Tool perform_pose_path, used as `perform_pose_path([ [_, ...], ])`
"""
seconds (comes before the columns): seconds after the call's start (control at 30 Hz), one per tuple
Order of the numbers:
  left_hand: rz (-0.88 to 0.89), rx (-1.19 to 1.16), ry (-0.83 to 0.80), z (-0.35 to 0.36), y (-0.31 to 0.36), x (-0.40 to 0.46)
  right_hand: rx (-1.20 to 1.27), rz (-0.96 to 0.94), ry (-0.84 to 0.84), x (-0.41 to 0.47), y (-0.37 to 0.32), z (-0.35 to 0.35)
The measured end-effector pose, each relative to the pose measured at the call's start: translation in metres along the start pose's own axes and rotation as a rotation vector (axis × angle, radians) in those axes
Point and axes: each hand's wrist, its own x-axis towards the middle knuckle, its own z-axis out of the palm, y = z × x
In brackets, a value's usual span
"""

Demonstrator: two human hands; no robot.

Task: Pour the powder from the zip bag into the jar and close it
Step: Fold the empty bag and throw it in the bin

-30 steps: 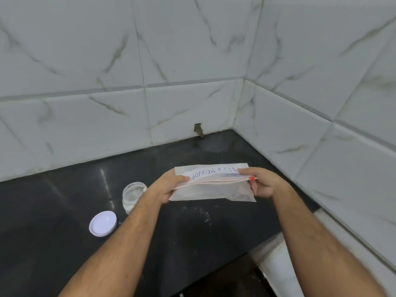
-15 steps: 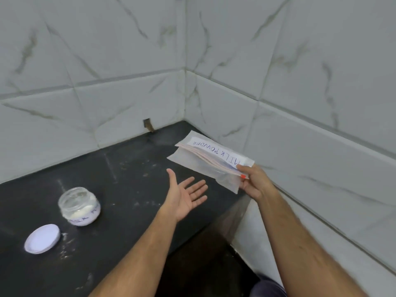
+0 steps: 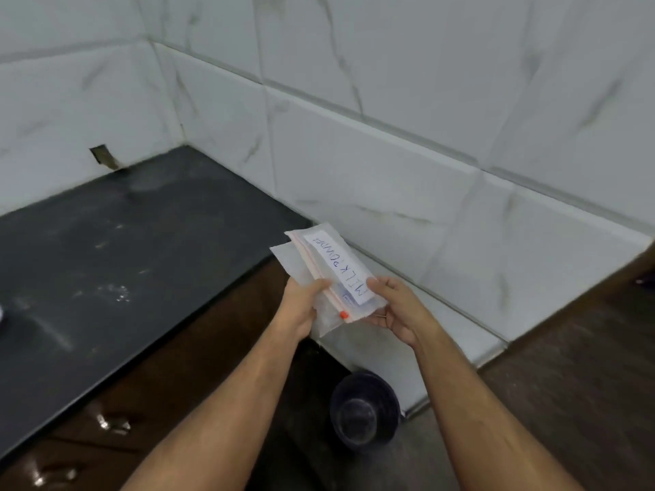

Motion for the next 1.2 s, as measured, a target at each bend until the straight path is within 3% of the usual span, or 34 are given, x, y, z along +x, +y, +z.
perform_pose_path([
  [0.17,-0.209,0.09,-0.07,0.013,-0.04,-0.009,-0.059,0.121,0.009,-0.012,0.024,-0.049],
  [0.3,-0.357,0.173,-0.016,0.018,-0.064,-0.011,-0.074,0.229,0.062,-0.012,0.053,-0.06],
  [0.53,-0.7,0.424,0.112,-0.013,-0.149,-0.004,-0.024,0.336,0.317,0.0,0.149,-0.077],
  [0.7,-0.694,0.684,0.185,-0.041,-0.22,0.012,-0.13,0.416,0.442,0.024,0.22,-0.089],
  [0.83,-0.745,0.76,0.195,-0.073,-0.28,0.029,-0.198,0.503,0.486,0.045,0.284,-0.101],
  [1.0,-0.826,0.835,0.112,-0.115,-0.364,0.059,-0.26,0.572,0.527,0.074,0.374,-0.128],
  [1.2,-0.722,1.057,-0.065,-0.137,-0.466,0.109,-0.345,0.541,0.597,0.125,0.463,-0.172],
])
